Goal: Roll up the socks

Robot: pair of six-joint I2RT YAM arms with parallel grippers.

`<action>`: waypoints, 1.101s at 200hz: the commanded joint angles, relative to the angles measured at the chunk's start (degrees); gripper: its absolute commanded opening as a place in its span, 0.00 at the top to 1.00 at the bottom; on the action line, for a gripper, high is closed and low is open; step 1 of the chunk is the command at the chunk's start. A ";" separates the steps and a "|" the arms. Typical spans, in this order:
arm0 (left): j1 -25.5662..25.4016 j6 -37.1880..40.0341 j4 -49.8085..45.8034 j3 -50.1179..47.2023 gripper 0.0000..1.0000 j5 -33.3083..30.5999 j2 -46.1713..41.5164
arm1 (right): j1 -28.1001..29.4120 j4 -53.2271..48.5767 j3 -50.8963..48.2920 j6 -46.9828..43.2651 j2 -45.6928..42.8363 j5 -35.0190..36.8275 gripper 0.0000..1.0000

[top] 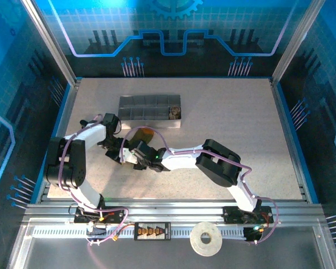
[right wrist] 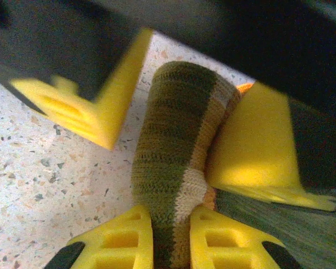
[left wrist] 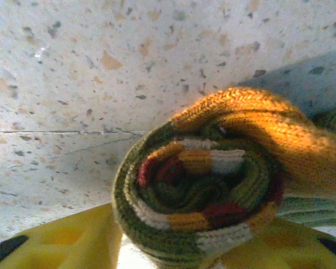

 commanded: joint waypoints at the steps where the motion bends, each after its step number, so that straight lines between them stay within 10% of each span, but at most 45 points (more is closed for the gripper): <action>1: 0.90 -0.39 -5.55 0.63 0.42 0.58 -2.80 | -2.00 -9.01 -0.52 4.44 4.88 -1.42 0.99; 91: 5.94 -4.26 0.24 -1.81 0.25 1.71 -12.95 | -4.61 -11.57 -3.13 13.23 5.11 -11.55 1.00; 220: 5.71 -1.63 15.52 -12.78 0.37 7.77 -17.27 | -15.00 -18.06 3.64 35.10 13.01 -39.91 1.00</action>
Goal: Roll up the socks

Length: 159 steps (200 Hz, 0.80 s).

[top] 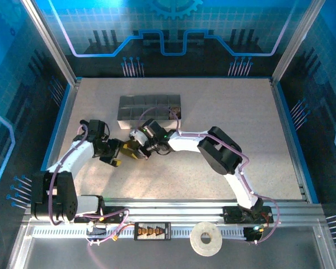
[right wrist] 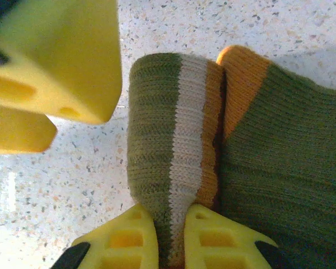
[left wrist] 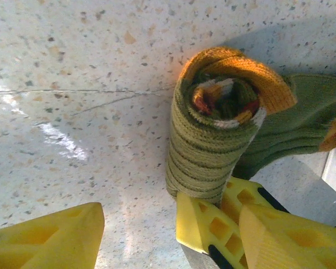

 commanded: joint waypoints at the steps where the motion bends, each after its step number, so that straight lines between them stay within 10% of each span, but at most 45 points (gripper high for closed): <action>1: 0.35 1.67 6.42 -0.76 0.37 2.61 2.27 | -2.01 -13.23 -2.47 7.33 8.03 -2.08 1.00; 159: -3.03 6.05 11.07 -0.52 0.52 -1.37 11.00 | -6.25 -19.40 5.49 20.02 15.12 -9.49 1.00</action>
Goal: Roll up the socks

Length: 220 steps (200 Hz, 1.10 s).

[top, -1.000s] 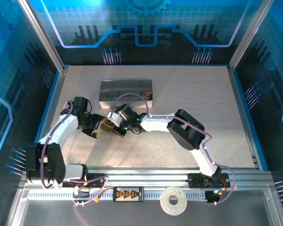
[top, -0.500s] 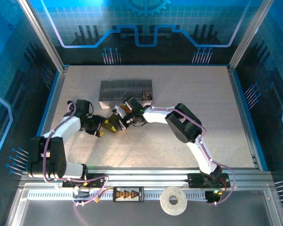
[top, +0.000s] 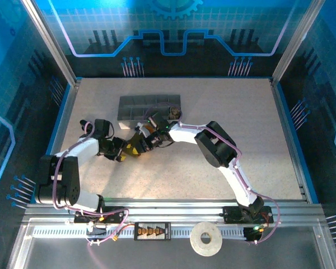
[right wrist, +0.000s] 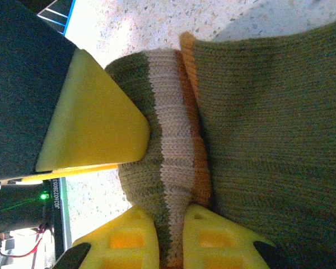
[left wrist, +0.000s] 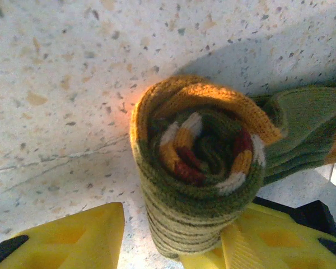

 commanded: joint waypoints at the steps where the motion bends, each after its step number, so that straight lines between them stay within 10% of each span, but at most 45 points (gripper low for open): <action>1: -1.26 1.73 -0.81 0.62 0.52 -1.83 2.50 | -0.82 -12.36 -3.80 3.41 7.43 8.57 1.00; 89: -7.48 0.84 -18.36 4.88 0.72 -9.86 13.30 | -0.47 -13.83 -3.56 -4.50 3.93 13.00 1.00; 146: -13.15 -10.69 -22.56 0.47 0.99 -6.89 11.52 | 3.71 -2.86 -17.73 -23.01 -13.22 21.48 0.69; 192: -19.94 -24.41 -24.67 -1.88 1.00 -7.49 8.45 | 10.63 27.01 -44.24 -38.24 -36.16 37.18 0.47; 220: -23.45 -30.26 -25.39 -0.96 1.00 -7.04 9.55 | 14.65 27.36 -49.42 -43.17 -40.65 45.69 0.44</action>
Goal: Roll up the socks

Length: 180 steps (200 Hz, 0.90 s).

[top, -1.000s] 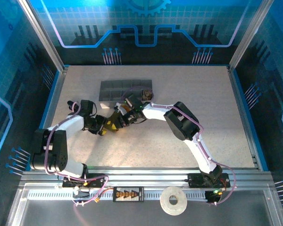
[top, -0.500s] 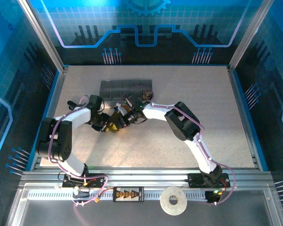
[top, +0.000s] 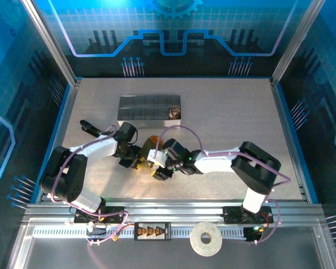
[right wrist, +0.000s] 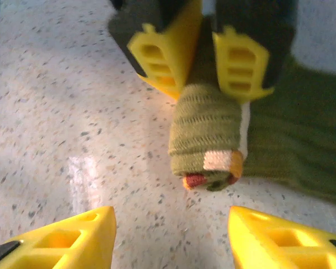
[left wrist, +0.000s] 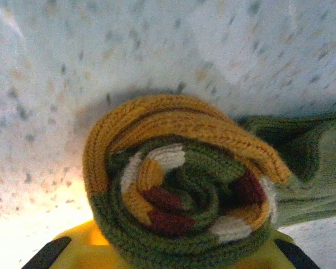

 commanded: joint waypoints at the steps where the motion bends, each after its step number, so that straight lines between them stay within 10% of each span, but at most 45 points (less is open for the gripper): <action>1: -3.51 -9.14 -14.10 -4.63 1.00 -1.82 5.15 | 2.74 8.90 -2.65 -9.06 -3.04 12.54 0.44; 180: -4.97 -6.21 -20.51 9.81 1.00 -3.04 17.63 | 7.56 6.38 5.37 -10.11 10.56 22.24 0.64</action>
